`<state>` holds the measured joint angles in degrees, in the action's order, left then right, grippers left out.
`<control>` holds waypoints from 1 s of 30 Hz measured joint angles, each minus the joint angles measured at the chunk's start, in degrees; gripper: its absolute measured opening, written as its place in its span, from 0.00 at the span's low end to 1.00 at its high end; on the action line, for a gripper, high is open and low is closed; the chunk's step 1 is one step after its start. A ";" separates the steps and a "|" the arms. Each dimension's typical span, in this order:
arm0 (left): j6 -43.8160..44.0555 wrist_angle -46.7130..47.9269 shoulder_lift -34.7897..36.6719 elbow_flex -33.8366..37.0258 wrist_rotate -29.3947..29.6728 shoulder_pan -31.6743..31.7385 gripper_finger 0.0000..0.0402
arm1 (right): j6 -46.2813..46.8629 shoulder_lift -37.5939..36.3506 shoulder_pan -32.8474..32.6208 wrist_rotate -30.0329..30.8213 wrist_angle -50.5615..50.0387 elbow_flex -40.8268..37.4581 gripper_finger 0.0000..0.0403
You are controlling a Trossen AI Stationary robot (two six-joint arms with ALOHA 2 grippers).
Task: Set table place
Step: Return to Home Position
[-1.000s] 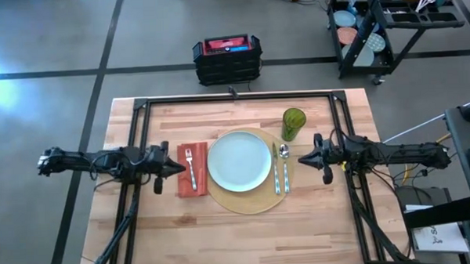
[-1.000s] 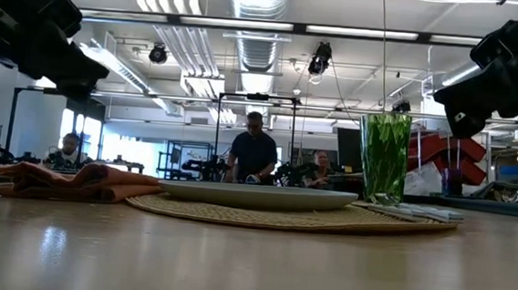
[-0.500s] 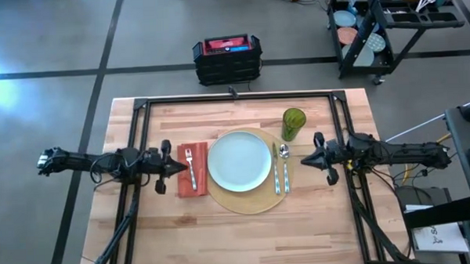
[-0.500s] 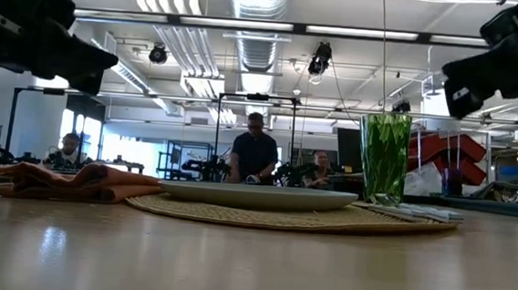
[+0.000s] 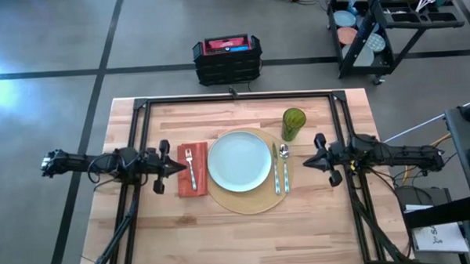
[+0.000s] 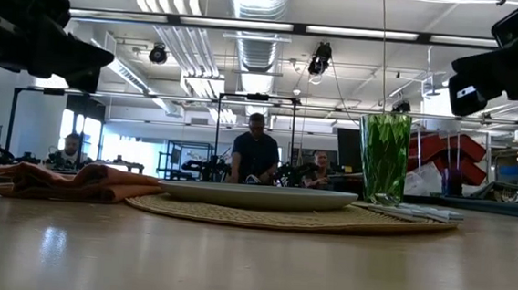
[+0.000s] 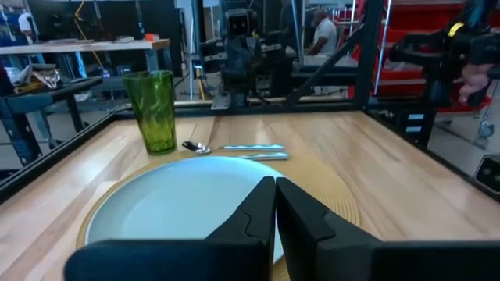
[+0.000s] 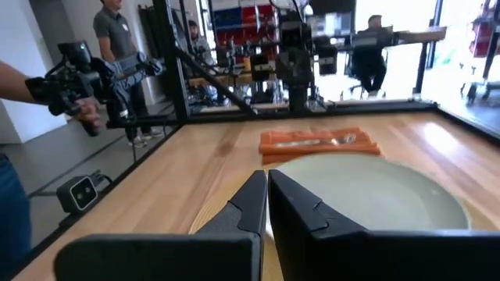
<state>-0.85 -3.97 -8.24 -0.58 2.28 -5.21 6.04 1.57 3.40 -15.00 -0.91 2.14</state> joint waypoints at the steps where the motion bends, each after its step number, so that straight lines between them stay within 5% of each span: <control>1: 0.45 0.11 0.28 0.00 -0.02 0.00 0.00 | -0.20 -0.51 -0.02 -0.01 0.08 -0.03 0.00; 9: 0.88 0.39 3.77 0.02 -1.53 -0.41 0.00 | -1.16 -1.04 -0.15 -0.76 0.16 -0.07 0.00; 22: -1.53 1.70 8.22 0.04 -3.91 -2.67 0.00 | -1.17 -0.75 -0.15 -12.95 4.92 -1.49 0.00; 24: -0.77 2.86 7.74 0.04 -3.79 -2.67 0.00 | -3.18 -0.25 -0.15 -10.63 4.81 -1.49 0.00; 28: 0.52 2.91 7.05 0.04 -2.41 -2.67 0.00 | -4.71 1.38 -0.07 6.03 2.84 -1.49 0.00; 30: 0.46 2.81 6.54 0.04 -1.00 -2.67 0.00 | -5.43 3.03 -0.10 7.69 2.56 -1.49 0.00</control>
<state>-0.39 -1.15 -1.70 -0.54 1.29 -7.88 0.62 4.61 3.30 -7.31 1.64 0.64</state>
